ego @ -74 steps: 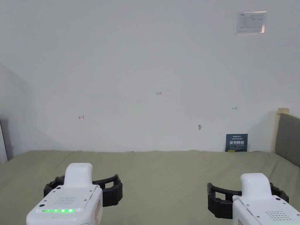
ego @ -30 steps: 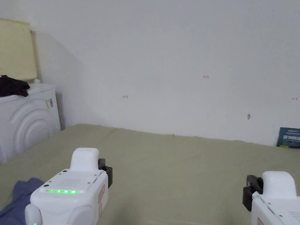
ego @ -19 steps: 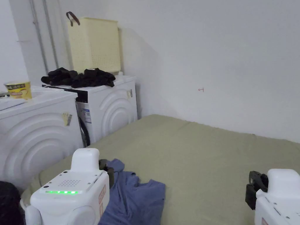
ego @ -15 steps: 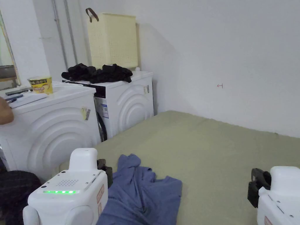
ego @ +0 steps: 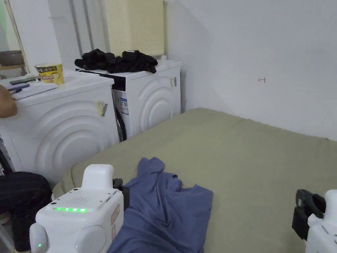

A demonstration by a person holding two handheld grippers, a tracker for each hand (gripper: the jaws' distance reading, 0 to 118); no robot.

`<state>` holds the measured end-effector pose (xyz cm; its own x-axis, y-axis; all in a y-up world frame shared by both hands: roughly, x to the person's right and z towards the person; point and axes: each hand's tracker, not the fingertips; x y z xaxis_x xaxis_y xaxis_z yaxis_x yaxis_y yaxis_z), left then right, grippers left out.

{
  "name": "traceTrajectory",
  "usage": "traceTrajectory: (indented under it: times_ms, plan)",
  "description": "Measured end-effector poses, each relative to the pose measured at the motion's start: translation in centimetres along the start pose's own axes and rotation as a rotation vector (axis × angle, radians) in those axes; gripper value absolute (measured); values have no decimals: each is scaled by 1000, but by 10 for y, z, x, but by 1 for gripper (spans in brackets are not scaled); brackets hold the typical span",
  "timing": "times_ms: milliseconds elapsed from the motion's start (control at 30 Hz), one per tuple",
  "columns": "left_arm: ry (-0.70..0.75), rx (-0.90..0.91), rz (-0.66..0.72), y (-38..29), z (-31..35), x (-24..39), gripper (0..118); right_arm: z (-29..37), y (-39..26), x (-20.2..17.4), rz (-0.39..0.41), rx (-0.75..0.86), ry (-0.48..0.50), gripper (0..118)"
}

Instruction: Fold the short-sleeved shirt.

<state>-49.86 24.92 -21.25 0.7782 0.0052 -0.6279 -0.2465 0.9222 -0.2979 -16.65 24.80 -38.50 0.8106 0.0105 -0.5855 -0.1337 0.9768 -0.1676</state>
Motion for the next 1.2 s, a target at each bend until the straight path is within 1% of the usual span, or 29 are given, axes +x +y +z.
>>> traceTrajectory:
  times_ms: [167,333,533,567,600,633,667,700,733,767,800,867,967,1000,1033,1133,1167,1200]
  plan:
    - [-34,-126,-3,-13,-68,11,0,-9,-13,-1,1,-42,-10,0]
    - [-39,-230,-15,-31,-141,24,0,-23,-30,1,-8,-90,-23,0]
    - [-69,-377,37,-50,-201,28,0,-36,-46,4,-20,-127,-38,0]
    - [-69,-406,42,-53,-209,29,3,-37,-48,5,-21,-136,-37,0]
    - [-72,-430,45,-55,-216,30,25,-38,-51,6,-19,-141,-35,0]
    - [-65,-466,28,-57,-222,30,61,-39,-53,6,-21,-145,-42,0]
    - [-66,-512,8,-59,-230,31,101,-40,-54,7,-31,-148,-44,0]
    - [-67,-572,20,-65,-239,32,118,-41,-55,9,-43,-154,-38,0]
    - [-78,-595,37,-68,-244,32,117,-41,-57,9,-51,-159,-40,0]
    - [-100,-570,20,-66,-252,35,117,-42,-58,10,-57,-159,-42,0]
    - [-93,-636,22,-67,-261,38,117,-41,-59,10,-63,-164,-49,0]
    - [-96,-696,1,-73,-279,45,117,-40,-61,12,-70,-168,-49,0]
    - [-79,-787,-90,-95,-296,56,116,-37,-64,13,-65,-176,-59,0]
    - [-69,-753,-150,-100,-295,61,116,-35,-65,15,-66,-179,-61,0]
    - [-81,-733,-137,-101,-290,59,115,-33,-66,16,-68,-182,-61,0]
    - [-89,-758,-102,-90,-286,56,100,-23,-70,22,-75,-190,-75,0]
    - [-99,-697,-114,-85,-275,54,93,-18,-71,25,-85,-191,-76,0]
    - [-86,-653,-138,-78,-266,54,51,-14,-71,28,-92,-194,-79,0]
